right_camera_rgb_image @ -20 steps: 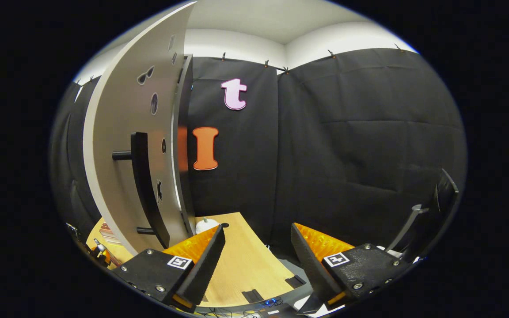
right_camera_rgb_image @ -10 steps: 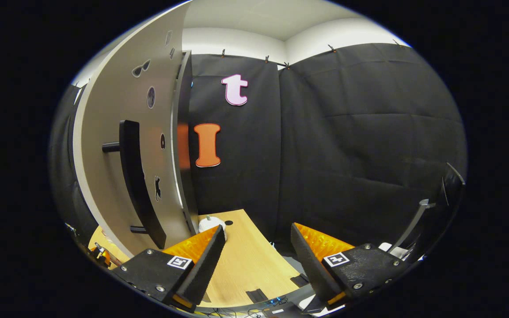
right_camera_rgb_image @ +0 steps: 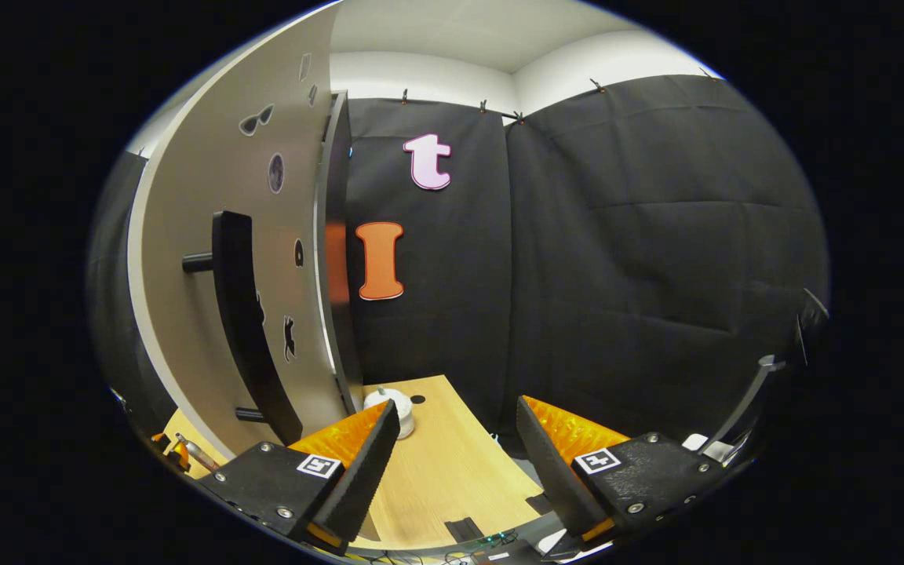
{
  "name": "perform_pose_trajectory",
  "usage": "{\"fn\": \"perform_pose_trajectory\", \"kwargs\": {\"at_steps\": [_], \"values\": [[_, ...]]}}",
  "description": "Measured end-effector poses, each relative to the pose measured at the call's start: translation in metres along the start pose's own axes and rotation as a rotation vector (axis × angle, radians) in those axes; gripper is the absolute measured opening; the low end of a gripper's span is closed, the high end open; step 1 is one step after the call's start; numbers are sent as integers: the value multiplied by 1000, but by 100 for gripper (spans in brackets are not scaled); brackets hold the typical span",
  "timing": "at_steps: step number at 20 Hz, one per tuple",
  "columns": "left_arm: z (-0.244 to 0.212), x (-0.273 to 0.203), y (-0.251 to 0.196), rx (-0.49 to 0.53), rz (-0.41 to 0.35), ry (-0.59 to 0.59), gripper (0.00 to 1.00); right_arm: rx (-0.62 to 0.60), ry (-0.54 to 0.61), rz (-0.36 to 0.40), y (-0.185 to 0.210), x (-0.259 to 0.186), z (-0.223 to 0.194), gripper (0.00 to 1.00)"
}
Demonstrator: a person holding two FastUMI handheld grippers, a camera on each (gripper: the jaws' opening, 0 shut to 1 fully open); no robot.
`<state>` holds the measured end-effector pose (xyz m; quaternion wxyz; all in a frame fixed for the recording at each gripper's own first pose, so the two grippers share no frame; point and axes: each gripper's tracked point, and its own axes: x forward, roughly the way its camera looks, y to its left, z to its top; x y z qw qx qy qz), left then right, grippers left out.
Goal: Open the cabinet door with the right hand, grasp the bottle in the cabinet with the left hand and place it on the coaster, then close the cabinet door with the right hand.
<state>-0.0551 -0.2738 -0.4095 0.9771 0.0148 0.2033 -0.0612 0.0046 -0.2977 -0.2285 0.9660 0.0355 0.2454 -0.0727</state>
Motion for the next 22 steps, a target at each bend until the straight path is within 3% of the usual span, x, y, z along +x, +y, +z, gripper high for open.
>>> {"fn": "perform_pose_trajectory", "kwargs": {"at_steps": [5, 8, 10, 14, 15, 18, 20, 21, 22], "values": [[59, -42, 12, 7, -7, -15, 87, -22, -23, 46, 9, 6, 12, 98], [111, -62, 25, 14, 4, -49, 95, -33, -21, 90, 22, 10, 15, 98], [143, -69, 35, 24, 15, -73, 95, -46, -25, 112, 32, 12, 19, 92], [205, -78, 57, 83, 69, -132, 95, -77, -49, 90, 30, 8, 26, 92], [217, -86, 60, 94, 79, -144, 95, -80, -48, 84, 31, 6, 25, 97], [255, -90, 61, 77, 72, -191, 95, -99, -48, 94, 42, 6, 26, 97], [275, -92, 64, 45, 64, -216, 95, -95, -46, 105, 50, 2, 24, 80], [282, -93, 67, 27, 58, -224, 94, -83, -41, 123, 59, -1, 22, 96], [288, -92, 69, 8, 53, -226, 95, -66, -33, 152, 71, -5, 18, 96]]}}
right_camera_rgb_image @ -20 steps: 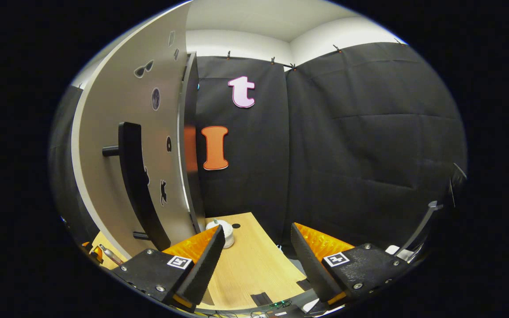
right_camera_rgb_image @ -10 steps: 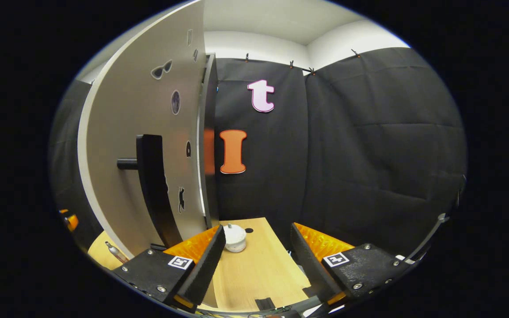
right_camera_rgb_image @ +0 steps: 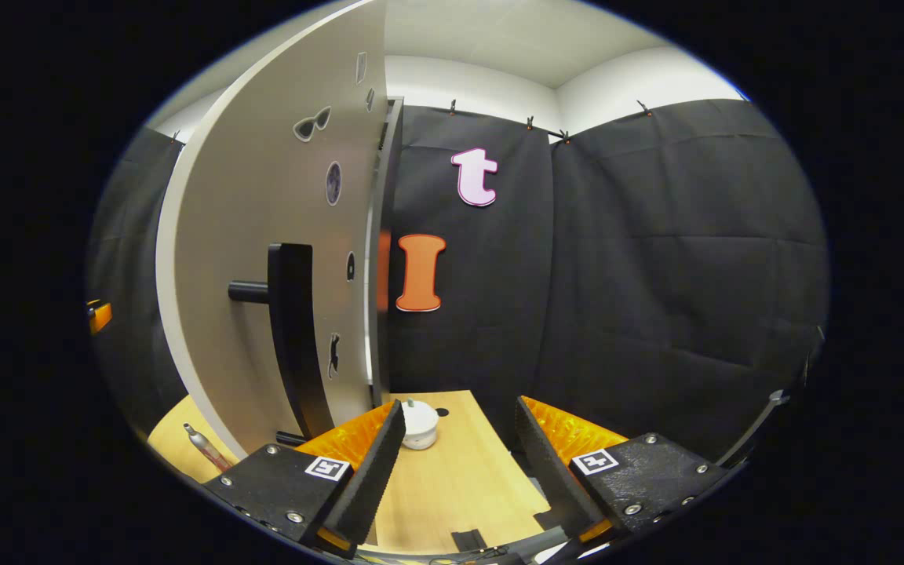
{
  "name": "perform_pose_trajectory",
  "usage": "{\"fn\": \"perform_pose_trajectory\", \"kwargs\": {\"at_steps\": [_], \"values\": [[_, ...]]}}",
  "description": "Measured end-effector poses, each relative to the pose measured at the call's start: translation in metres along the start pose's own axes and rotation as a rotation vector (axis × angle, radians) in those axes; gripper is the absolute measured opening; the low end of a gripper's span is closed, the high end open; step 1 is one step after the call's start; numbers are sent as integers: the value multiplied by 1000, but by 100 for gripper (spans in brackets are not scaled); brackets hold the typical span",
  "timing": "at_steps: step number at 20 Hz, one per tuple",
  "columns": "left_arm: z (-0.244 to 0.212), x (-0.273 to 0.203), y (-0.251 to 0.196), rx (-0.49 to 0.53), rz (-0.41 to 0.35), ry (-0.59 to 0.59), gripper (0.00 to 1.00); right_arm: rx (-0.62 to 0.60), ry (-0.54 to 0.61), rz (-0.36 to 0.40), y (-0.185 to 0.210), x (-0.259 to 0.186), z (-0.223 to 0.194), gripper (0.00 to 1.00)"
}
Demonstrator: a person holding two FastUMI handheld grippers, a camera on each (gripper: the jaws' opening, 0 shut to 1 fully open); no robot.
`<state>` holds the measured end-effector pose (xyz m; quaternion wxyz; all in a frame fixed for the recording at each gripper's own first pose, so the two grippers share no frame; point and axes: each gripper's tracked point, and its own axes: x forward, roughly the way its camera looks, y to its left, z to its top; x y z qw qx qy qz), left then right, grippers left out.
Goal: Open the cabinet door with the right hand, grasp the bottle in the cabinet with the left hand and place it on the coaster, then close the cabinet door with the right hand.
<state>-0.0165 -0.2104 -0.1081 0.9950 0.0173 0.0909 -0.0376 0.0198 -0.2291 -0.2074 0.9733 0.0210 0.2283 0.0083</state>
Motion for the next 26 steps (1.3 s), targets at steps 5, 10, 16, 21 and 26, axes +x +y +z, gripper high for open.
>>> {"fn": "perform_pose_trajectory", "kwargs": {"at_steps": [5, 10, 16, 21, 26], "values": [[14, 6, 23, -34, 27, -18, 94, 43, 9, 116, 60, -1, -2, 70], [14, 15, 47, -47, 39, -3, 94, 47, 19, 188, 112, 2, 0, 70], [24, 19, 78, -25, 34, -31, 95, 19, 26, 240, 169, 10, 4, 79], [19, 25, 101, -38, 12, -33, 94, 11, 22, 295, 224, 22, 3, 85], [19, 25, 132, -29, 18, -42, 95, 51, 38, 295, 243, 55, -4, 93]]}}
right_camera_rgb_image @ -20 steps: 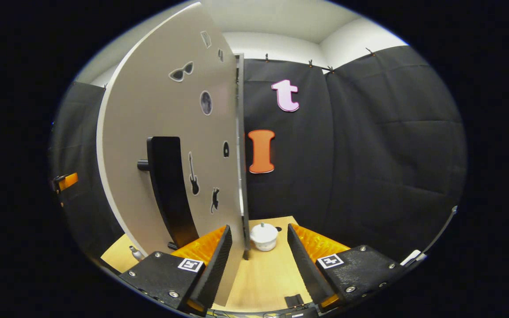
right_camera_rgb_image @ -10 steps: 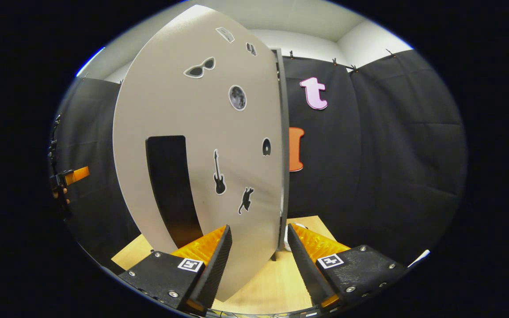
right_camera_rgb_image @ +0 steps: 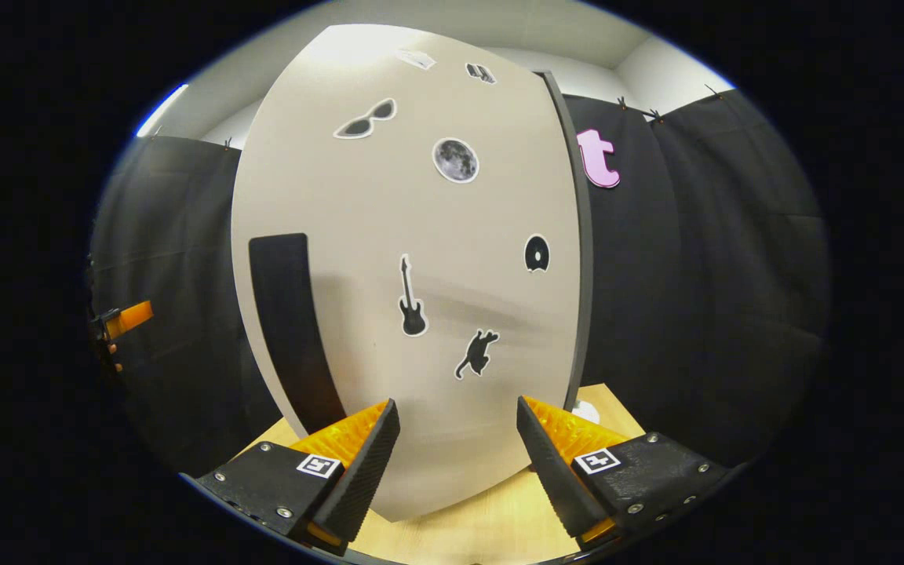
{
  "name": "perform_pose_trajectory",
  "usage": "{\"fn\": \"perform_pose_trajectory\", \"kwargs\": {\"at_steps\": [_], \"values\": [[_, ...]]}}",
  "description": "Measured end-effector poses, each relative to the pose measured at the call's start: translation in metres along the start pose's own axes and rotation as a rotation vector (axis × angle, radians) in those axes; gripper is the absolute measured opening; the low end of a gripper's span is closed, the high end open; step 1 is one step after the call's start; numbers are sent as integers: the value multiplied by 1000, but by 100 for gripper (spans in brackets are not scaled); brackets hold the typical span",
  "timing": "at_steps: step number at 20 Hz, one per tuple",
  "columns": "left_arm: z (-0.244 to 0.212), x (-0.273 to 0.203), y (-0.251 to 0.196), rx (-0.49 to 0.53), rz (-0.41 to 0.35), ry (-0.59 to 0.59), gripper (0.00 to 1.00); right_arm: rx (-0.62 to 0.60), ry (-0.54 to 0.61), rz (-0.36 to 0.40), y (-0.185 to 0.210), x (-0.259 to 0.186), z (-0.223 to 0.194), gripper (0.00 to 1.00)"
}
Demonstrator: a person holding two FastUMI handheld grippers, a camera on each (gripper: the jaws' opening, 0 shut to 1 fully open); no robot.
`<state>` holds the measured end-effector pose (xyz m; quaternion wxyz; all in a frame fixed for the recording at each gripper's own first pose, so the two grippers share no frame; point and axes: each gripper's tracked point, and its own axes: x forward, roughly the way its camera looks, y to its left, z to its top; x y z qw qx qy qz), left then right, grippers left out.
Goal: Open the cabinet door with the right hand, grasp the bottle in the cabinet with the left hand and place it on the coaster, then close the cabinet door with the right hand.
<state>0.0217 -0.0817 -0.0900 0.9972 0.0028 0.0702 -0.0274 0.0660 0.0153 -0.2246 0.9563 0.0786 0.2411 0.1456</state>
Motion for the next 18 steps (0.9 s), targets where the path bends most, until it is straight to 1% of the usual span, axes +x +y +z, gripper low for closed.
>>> {"fn": "perform_pose_trajectory", "kwargs": {"at_steps": [1, 2, 6, 7, 8, 9, 10, 13, 18], "values": [[0, 1, 7, 6, 4, -1, 94, 2, 2, 2, 0, 3, -3, 98], [0, 1, 13, 11, 11, -2, 94, 1, 6, 2, 2, 5, -5, 93], [-6, 4, 37, 12, 31, 5, 94, -6, -5, 19, 13, 29, -7, 93], [-8, 4, 43, 14, 38, 8, 94, -13, -7, 20, 16, 36, -7, 98], [-9, 5, 48, 17, 43, 10, 94, -19, -10, 20, 19, 42, -7, 98], [-9, 5, 53, 20, 49, 12, 94, -23, -12, 23, 21, 46, -7, 93], [-10, 4, 56, 24, 54, 12, 95, -22, -14, 25, 22, 49, -7, 93], [-11, 4, 66, 28, 63, 9, 94, -8, -15, 37, 21, 51, -6, 93], [-12, 8, 68, 29, 54, 9, 94, 2, -17, 40, 25, 59, -5, 93]]}}
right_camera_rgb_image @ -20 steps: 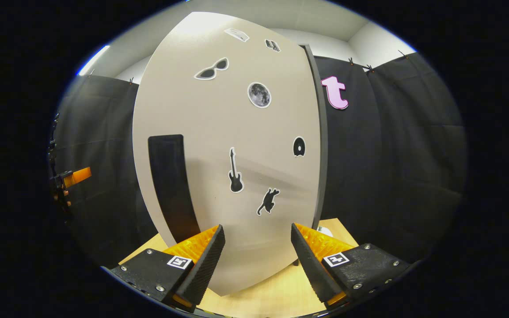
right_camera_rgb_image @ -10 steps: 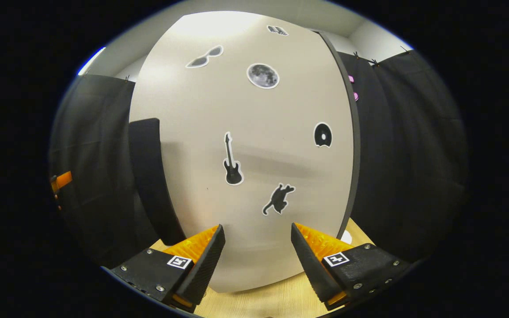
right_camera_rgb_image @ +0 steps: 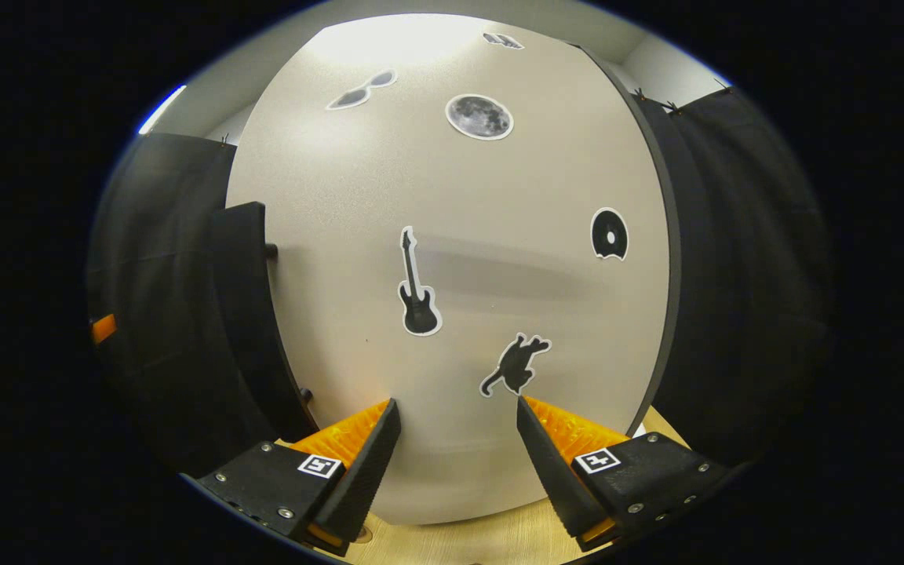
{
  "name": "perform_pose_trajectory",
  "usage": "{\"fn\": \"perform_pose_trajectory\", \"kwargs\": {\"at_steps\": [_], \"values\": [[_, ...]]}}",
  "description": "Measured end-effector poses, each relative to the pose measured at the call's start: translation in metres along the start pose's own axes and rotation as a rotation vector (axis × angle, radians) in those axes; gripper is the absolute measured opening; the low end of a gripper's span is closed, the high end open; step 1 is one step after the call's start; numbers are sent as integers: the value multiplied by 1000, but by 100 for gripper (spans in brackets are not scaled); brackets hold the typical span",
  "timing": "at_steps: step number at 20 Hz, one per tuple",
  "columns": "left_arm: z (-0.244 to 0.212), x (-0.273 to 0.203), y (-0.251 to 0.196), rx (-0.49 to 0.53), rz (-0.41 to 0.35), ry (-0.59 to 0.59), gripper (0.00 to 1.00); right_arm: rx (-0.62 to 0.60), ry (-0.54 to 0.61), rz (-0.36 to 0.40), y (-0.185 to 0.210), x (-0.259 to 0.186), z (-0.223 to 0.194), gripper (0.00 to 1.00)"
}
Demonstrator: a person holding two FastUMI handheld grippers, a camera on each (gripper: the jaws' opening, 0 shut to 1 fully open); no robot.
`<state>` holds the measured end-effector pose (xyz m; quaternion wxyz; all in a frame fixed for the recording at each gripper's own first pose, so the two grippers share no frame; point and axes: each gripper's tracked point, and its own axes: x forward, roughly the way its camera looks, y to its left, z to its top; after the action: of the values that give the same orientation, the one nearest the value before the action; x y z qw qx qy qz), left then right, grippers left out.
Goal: Open the cabinet door with the right hand, grasp the bottle in the cabinet with the left hand and place it on the coaster, then close the cabinet door with the right hand.
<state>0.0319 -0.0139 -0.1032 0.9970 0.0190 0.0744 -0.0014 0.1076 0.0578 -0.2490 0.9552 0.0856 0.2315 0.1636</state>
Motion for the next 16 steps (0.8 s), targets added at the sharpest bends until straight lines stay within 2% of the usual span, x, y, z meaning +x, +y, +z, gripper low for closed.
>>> {"fn": "perform_pose_trajectory", "kwargs": {"at_steps": [9, 16], "values": [[-6, 2, -14, -27, -45, 4, 94, 59, 7, -55, 3, 4, -2, 93], [-16, -8, -1, -19, -31, 16, 94, 7, -13, -111, 3, 3, 1, 92]]}}
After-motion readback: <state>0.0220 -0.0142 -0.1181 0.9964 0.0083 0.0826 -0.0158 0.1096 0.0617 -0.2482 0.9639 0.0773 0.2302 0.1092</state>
